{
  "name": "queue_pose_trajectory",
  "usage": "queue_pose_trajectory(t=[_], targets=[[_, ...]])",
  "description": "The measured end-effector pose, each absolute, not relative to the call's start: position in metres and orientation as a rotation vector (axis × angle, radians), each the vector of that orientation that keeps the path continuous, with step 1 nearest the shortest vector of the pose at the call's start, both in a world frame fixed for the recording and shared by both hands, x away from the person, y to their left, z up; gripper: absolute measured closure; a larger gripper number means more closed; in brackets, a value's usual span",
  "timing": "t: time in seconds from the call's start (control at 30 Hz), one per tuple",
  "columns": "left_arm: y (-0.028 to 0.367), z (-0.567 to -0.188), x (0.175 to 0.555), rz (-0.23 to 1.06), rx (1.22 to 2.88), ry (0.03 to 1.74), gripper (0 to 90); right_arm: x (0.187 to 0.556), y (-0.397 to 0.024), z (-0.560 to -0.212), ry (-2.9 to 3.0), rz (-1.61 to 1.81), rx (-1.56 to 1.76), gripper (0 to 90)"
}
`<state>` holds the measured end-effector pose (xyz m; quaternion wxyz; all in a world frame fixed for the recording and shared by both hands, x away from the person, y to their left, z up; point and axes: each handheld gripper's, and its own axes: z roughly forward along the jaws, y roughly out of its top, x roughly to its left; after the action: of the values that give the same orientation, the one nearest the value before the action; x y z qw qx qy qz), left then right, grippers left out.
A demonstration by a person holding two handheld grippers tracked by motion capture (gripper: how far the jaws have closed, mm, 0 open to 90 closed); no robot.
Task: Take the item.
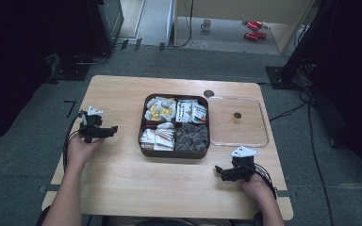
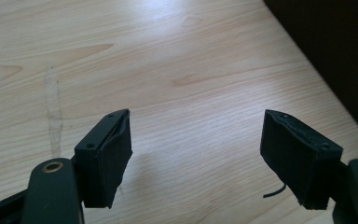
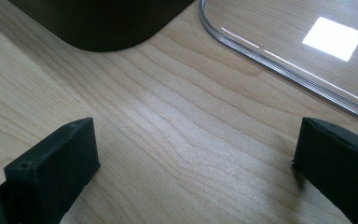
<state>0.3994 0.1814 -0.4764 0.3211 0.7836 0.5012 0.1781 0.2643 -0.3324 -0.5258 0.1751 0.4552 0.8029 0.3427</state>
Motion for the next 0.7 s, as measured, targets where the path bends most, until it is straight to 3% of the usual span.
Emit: queue_pose_trajectory(t=[0.17,0.7], targets=[[0.177,-0.470,0.397,0.481,2.070,1.297,28.6,0.264,-0.332,-0.526,2.275,0.971,1.290,0.0],[0.168,-0.452,0.392,0.459,2.079,1.239,28.8,0.264,-0.332,-0.526,2.275,0.971,1.290,0.0]])
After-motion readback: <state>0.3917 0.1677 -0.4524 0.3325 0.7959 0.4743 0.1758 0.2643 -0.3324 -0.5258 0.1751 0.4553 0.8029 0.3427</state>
